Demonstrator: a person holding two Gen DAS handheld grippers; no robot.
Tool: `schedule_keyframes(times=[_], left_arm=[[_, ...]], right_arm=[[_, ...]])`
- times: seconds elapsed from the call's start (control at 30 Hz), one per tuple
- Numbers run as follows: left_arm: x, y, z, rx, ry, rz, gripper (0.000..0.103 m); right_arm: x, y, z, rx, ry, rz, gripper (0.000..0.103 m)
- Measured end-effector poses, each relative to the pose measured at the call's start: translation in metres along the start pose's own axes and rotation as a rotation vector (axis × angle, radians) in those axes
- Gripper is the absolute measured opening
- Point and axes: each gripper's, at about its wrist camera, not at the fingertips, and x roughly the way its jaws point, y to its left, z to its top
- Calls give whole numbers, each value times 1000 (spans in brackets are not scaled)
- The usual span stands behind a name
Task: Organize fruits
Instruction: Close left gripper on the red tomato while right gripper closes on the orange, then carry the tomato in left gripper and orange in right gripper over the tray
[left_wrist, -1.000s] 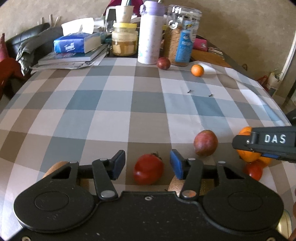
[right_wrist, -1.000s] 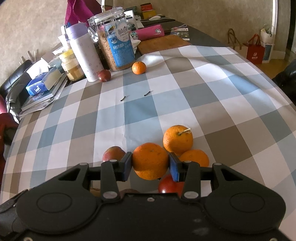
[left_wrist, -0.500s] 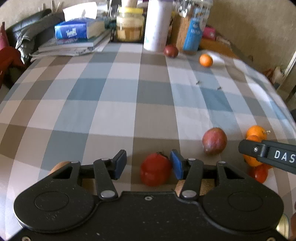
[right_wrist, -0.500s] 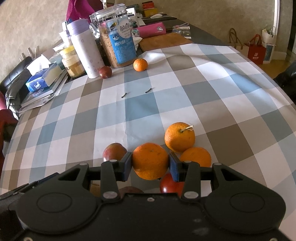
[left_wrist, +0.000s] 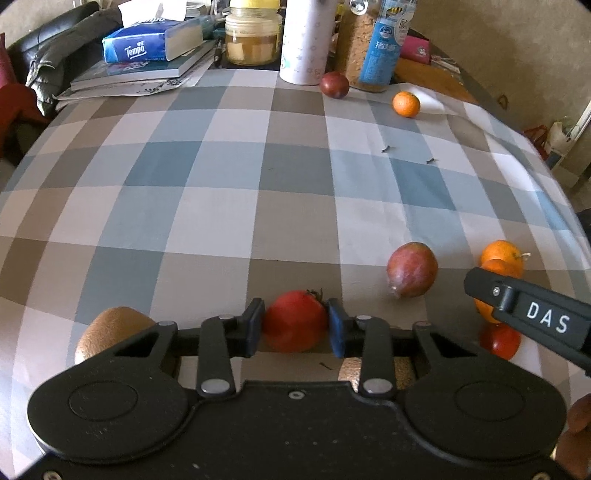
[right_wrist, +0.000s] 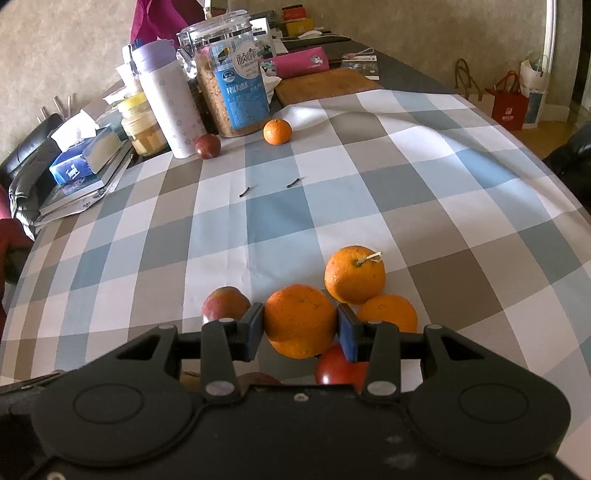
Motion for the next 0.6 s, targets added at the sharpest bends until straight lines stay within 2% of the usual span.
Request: schedule_keyframes(times=[0.17,0.33,0.6], left_arm=[[-13,1,-1,-8,-9,-10,45],[-44,-1,-8,18,-46,8,45],[-91,0,-47,58,-86,-23,45]], right_arm=[[-1,-2,0,1,-11,-2,43],[-1,-1,0,-8,-11,3,43],[-4,2,-2,-22,-18,30,43]])
